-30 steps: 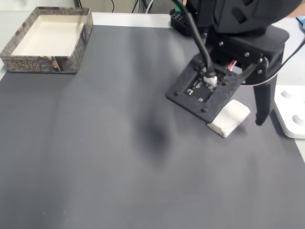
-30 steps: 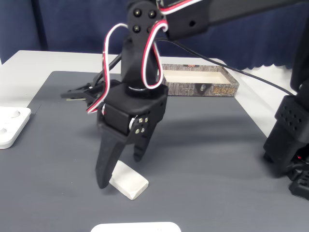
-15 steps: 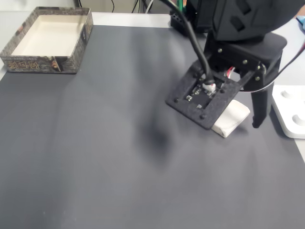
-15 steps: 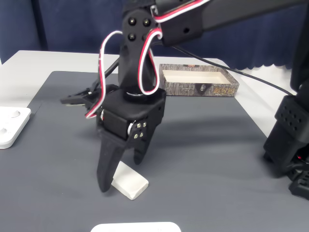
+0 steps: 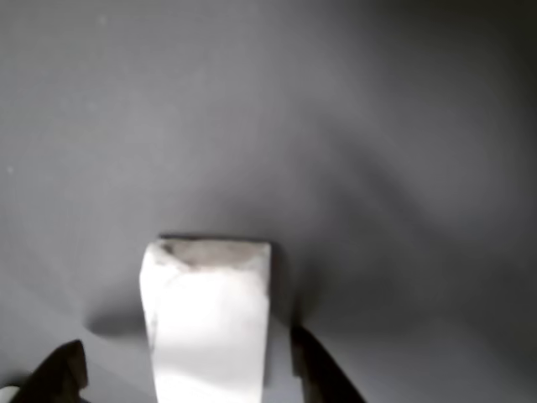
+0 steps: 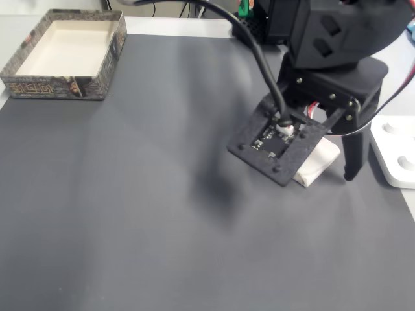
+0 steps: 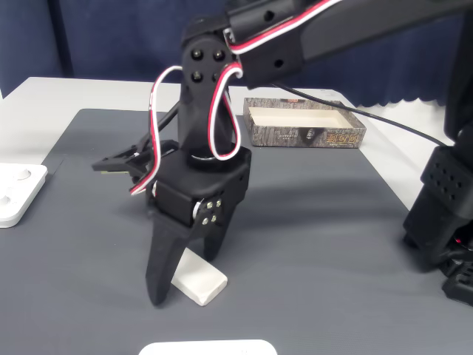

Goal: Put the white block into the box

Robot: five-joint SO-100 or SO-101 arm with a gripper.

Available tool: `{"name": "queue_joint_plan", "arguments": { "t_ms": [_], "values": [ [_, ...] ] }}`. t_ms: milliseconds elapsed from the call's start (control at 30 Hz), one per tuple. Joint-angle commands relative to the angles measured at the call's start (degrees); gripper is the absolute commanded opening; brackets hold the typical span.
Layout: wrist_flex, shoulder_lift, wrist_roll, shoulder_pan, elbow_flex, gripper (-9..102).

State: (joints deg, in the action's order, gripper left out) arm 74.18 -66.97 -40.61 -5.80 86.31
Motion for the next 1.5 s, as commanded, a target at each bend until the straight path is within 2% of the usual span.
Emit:
{"name": "queue_joint_plan", "arguments": {
  "t_ms": [0,767,1167,1467],
  "values": [
    [-0.44,-0.62,-0.53,0.79,-3.78,35],
    [-2.02,0.18,-2.2,1.23,-4.66,27],
    [-1.85,0.62,-2.29,1.76,-4.66,27],
    [-0.09,0.7,-3.08,2.02,-5.27,21]
  ]
}}
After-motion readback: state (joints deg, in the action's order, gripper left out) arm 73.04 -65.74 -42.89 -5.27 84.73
